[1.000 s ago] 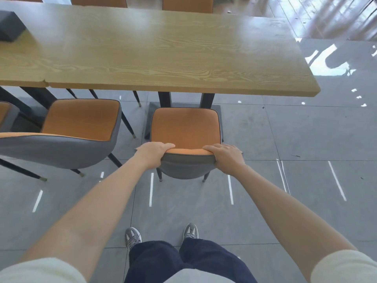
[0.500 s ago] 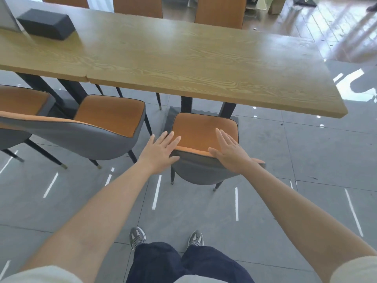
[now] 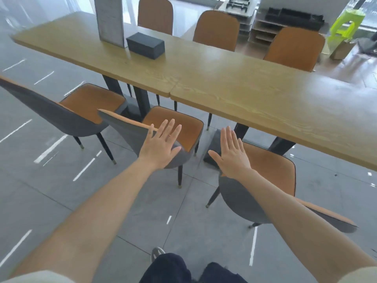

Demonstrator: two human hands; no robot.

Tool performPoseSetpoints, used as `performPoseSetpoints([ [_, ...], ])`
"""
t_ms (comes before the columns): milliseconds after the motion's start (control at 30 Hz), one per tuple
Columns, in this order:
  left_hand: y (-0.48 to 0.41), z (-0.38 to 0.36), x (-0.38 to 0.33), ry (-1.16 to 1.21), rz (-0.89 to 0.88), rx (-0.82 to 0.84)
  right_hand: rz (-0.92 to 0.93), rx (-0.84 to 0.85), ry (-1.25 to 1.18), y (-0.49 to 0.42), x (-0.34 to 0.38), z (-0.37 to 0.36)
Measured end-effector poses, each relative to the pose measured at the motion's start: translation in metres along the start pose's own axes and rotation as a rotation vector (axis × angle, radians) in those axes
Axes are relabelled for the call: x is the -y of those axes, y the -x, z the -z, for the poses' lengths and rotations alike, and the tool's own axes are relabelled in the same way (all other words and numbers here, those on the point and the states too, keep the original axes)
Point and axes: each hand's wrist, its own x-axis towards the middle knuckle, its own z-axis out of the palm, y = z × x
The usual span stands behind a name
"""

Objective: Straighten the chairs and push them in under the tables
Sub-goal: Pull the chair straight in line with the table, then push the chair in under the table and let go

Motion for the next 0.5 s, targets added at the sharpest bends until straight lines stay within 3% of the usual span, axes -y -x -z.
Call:
performPoseSetpoints([
  [500,0.010,0.015,0.261,-0.050,0.195,-0.051,0.230,-0.016,0.103,-0.143,0.249,-0.012],
])
